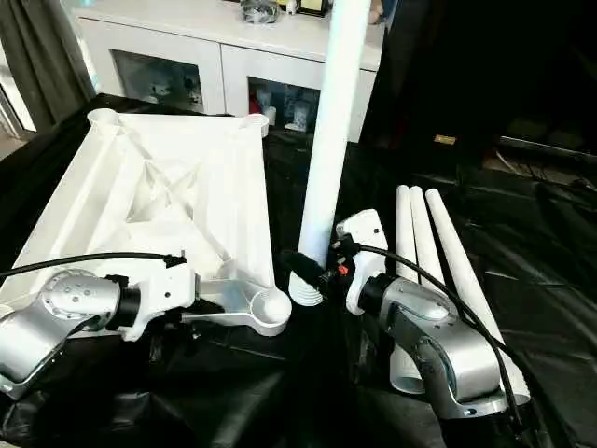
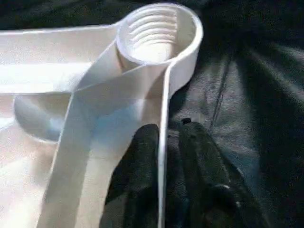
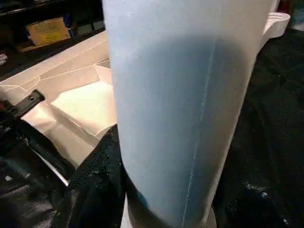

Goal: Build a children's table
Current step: Insert table leg to table base

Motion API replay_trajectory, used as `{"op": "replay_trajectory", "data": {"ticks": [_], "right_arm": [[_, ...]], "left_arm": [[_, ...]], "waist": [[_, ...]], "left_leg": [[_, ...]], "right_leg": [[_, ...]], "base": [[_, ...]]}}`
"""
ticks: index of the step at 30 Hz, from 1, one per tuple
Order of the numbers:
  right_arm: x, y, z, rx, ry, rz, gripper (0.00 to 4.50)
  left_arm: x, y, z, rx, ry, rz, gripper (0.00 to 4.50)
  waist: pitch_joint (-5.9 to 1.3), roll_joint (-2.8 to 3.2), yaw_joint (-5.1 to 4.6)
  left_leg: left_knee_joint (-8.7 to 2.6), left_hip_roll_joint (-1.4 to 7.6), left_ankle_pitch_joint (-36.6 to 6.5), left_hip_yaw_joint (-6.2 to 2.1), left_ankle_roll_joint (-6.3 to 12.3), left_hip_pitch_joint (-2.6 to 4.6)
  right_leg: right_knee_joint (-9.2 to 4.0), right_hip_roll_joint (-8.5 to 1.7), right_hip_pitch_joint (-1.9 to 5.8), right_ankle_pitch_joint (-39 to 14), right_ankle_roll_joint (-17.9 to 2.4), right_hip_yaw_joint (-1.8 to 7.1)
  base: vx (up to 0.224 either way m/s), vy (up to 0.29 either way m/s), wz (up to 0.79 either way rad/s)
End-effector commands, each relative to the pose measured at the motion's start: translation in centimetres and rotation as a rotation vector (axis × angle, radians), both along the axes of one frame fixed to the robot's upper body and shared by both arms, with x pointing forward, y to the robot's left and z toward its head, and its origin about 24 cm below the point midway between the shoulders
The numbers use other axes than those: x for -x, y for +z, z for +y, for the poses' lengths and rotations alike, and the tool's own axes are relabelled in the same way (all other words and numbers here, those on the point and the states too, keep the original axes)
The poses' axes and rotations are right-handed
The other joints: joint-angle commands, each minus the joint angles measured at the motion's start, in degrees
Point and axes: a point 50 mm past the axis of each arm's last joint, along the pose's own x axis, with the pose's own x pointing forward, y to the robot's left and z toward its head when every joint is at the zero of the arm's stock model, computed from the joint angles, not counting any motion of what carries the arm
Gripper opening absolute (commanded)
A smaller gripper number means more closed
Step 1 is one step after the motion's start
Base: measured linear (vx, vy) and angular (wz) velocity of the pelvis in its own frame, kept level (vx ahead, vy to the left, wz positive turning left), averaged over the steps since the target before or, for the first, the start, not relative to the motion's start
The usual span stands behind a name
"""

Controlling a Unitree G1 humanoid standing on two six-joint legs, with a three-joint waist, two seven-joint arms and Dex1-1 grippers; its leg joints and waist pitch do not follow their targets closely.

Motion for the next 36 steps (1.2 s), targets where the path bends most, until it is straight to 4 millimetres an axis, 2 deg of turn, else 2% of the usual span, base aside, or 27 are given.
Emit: {"op": "replay_trajectory", "data": {"ticks": [1, 3, 6, 11, 18, 21, 22, 23, 25, 26, 27, 30, 33, 34, 35, 36], "right_arm": [[0.2, 0.4, -0.1, 0.009, 0.007, -0.028, 1.91], [0.2, 0.3, 0.0, 0.012, 0.016, -0.029, 1.91], [0.2, 0.4, 0.1, 0.011, 0.024, -0.029, 1.91], [0.2, 0.4, 0.2, 0.010, 0.028, -0.029, 1.91], [0.1, 0.5, 0.3, 0.005, 0.040, -0.022, 1.91], [-0.3, 0.6, 0.4, -0.006, 0.043, -0.019, 1.91], [-0.6, 0.8, 0.5, -0.017, 0.044, -0.020, 1.91], [-0.8, 0.9, 0.6, -0.023, 0.044, -0.020, 1.91], [-1.0, 1.0, 0.7, -0.027, 0.044, -0.022, 1.91], [-1.4, 1.2, 0.9, -0.039, 0.046, -0.020, 1.91], [-1.8, 1.3, 1.2, -0.046, 0.050, -0.019, 1.91], [-2.3, 0.8, 1.7, -0.023, 0.077, -0.003, 1.91], [-2.6, 0.3, 1.8, 0.019, 0.093, 0.005, 1.91], [-2.7, 0.3, 1.8, 0.023, 0.094, 0.005, 1.91], [-2.8, 0.2, 1.7, 0.027, 0.089, 0.007, 1.91], [-3.1, 0.0, 1.6, 0.033, 0.076, 0.015, 1.91]], "left_arm": [[0.0, 0.0, 0.1, -0.011, -0.014, 0.015, 0.65], [0.1, -0.1, 0.1, -0.009, -0.016, 0.032, 0.57], [0.1, -0.2, 0.2, -0.016, -0.010, 0.038, 0.22], [0.2, -0.3, 0.5, -0.024, -0.005, 0.054, 0.02], [0.4, -0.9, 0.8, -0.061, 0.005, 0.081, 0.00], [-0.2, -1.2, -0.1, -0.061, 0.032, 0.043, 0.00], [-1.0, -1.2, -1.0, -0.029, 0.068, 0.011, 0.00], [-1.3, -1.1, -1.5, -0.010, 0.086, 0.002, 0.00], [-1.6, -0.9, -1.9, 0.015, 0.099, 0.001, 0.00], [-2.0, -0.6, -2.8, 0.054, 0.105, 0.003, 0.00], [-2.4, -0.4, -3.3, 0.074, 0.106, 0.005, 0.00], [-2.9, -0.4, -3.7, 0.069, 0.109, 0.003, 0.00], [-3.2, -0.5, -3.7, 0.060, 0.113, 0.004, 0.00], [-3.3, -0.5, -3.7, 0.056, 0.115, 0.005, 0.00], [-3.3, -0.6, -3.7, 0.051, 0.117, 0.007, 0.00], [-3.5, -0.8, -3.5, 0.032, 0.125, 0.016, 0.00]], "waist": [[-3.17, 1.13, -0.01], [-3.19, 1.03, -0.06], [-3.26, 1.07, -0.03], [-3.33, 0.86, -0.10], [-3.21, 0.83, -0.15], [-3.18, 0.71, -0.12], [-3.09, 0.58, -0.15], [-3.06, 0.71, -0.04], [-3.11, 0.54, 0.00], [-3.14, 0.52, 0.09], [-3.16, 0.52, 0.03], [-3.32, 0.33, 0.02], [-3.43, 0.30, -0.01], [-3.54, 0.02, -0.02], [-3.49, 0.12, 0.01], [-3.49, -0.10, -0.05]], "left_leg": [[-4.30, 3.74, -9.1, -1.27, -0.93, 0.52], [-4.32, 3.80, -8.8, -1.29, -0.91, 0.48], [-4.25, 3.78, -7.9, -1.26, -0.67, 0.43], [-4.19, 3.77, -6.8, -1.25, -0.32, 0.30], [-4.20, 3.73, -7.4, -1.20, -0.10, 0.36], [-4.16, 3.75, -7.4, -1.11, 0.02, 0.49], [-4.19, 3.72, -7.7, -1.05, 0.05, 0.48], [-4.15, 3.76, -8.5, -0.99, -0.12, 0.73], [-4.09, 3.73, -8.9, -0.96, -0.30, 0.70], [-4.17, 3.75, -8.5, -1.05, -0.32, 0.50], [-4.13, 3.73, -8.5, -1.06, -0.34, 0.61], [-4.04, 3.64, -7.0, -1.10, -0.09, 0.23], [-3.91, 3.64, -5.5, -1.05, 0.24, 0.18], [-3.83, 3.71, -4.8, -1.04, 0.35, 0.12], [-3.86, 3.70, -4.8, -1.03, 0.50, 0.13], [-3.88, 3.68, -4.7, -1.01, 0.63, 0.13]], "right_leg": [[-4.35, -7.37, 2.44, -11.0, -5.4, 4.39], [-4.21, -7.35, 2.46, -10.4, -5.7, 4.38], [-4.02, -7.38, 2.50, -8.6, -6.1, 4.41], [-3.81, -7.37, 2.65, -7.3, -6.0, 4.36], [-4.15, -7.40, 2.57, -9.9, -5.5, 4.39], [-4.22, -7.42, 2.48, -10.0, -5.6, 4.39], [-4.39, -7.41, 2.48, -11.1, -5.5, 4.39], [-4.63, -7.47, 2.28, -12.8, -5.5, 4.37], [-4.66, -7.64, 2.38, -13.6, -5.7, 4.40], [-4.65, -7.69, 2.56, -14.0, -5.4, 4.38], [-4.76, -7.68, 2.44, -14.5, -5.2, 4.35], [-4.53, -7.72, 2.74, -12.5, -5.2, 4.35], [-4.23, -7.62, 2.74, -9.9, -5.7, 4.31], [-4.01, -7.57, 2.81, -8.4, -5.8, 4.31], [-4.02, -7.64, 2.77, -8.3, -5.9, 4.30], [-4.05, -7.67, 2.81, -8.6, -5.9, 4.24]], "base": [[0.000, 0.000, 0.00], [0.000, 0.000, 0.00], [0.000, 0.000, 0.00], [0.000, 0.000, 0.00], [0.000, 0.000, 0.00], [0.000, 0.000, 0.00], [0.000, 0.000, 0.00], [0.000, 0.000, 0.00], [0.000, 0.000, 0.00], [0.000, 0.000, 0.00], [0.000, 0.000, 0.00], [0.000, 0.000, 0.00], [0.000, 0.000, 0.00], [0.000, 0.000, 0.00], [0.000, 0.000, 0.00], [0.000, 0.000, 0.00]]}}
